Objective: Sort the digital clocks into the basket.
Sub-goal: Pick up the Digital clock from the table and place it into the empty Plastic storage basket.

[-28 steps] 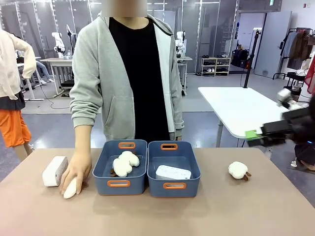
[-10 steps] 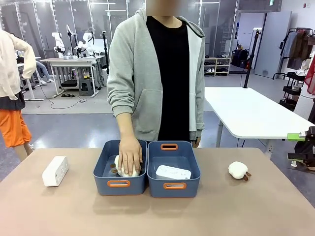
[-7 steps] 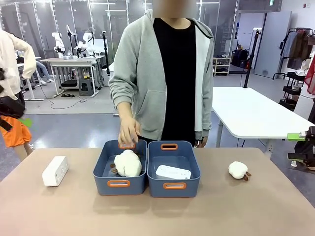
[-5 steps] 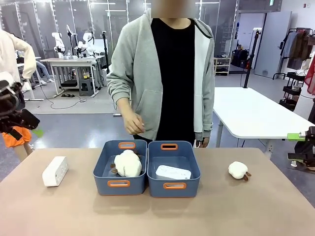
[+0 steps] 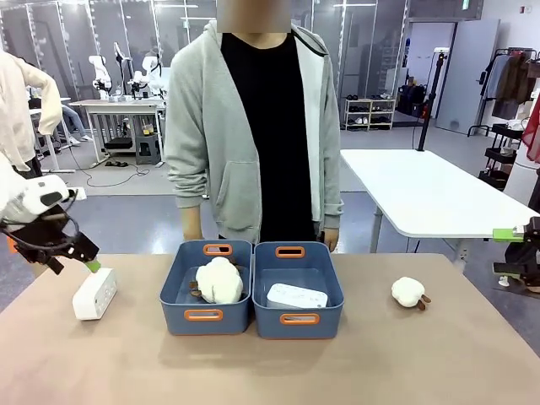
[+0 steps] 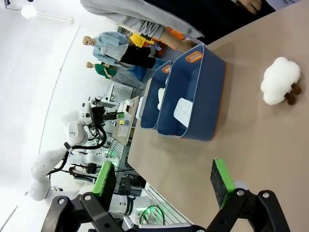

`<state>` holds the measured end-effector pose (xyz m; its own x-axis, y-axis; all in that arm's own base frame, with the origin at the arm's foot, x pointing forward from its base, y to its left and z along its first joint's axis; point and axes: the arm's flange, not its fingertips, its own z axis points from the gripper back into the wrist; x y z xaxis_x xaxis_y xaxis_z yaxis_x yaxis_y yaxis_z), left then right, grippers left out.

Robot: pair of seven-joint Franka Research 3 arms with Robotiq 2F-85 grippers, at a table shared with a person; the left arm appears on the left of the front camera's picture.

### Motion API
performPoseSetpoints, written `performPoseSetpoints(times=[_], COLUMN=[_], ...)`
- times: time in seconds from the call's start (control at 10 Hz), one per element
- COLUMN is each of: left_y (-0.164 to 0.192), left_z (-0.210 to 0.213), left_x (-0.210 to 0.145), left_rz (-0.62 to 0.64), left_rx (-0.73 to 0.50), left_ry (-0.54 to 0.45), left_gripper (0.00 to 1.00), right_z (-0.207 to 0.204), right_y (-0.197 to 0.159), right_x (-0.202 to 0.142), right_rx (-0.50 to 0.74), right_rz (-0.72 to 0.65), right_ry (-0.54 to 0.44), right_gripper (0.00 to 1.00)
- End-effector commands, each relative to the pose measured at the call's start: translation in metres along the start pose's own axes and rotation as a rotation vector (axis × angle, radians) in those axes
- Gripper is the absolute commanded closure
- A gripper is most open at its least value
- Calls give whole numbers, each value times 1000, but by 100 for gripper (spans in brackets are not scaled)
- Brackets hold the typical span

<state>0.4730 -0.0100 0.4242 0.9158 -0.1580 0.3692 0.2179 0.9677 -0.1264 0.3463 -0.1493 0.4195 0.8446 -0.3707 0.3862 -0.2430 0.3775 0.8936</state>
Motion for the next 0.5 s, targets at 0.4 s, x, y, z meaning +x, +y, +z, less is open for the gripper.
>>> performPoseSetpoints(times=[0.4], left_y=[14], left_z=[-71], left_x=[2], left_rz=[14], left_rx=[190], left_ry=[51], left_gripper=[0], right_z=[2], right_y=[-1], right_x=[0], right_rx=[0], right_rz=[16], right_ry=[15], right_gripper=[0])
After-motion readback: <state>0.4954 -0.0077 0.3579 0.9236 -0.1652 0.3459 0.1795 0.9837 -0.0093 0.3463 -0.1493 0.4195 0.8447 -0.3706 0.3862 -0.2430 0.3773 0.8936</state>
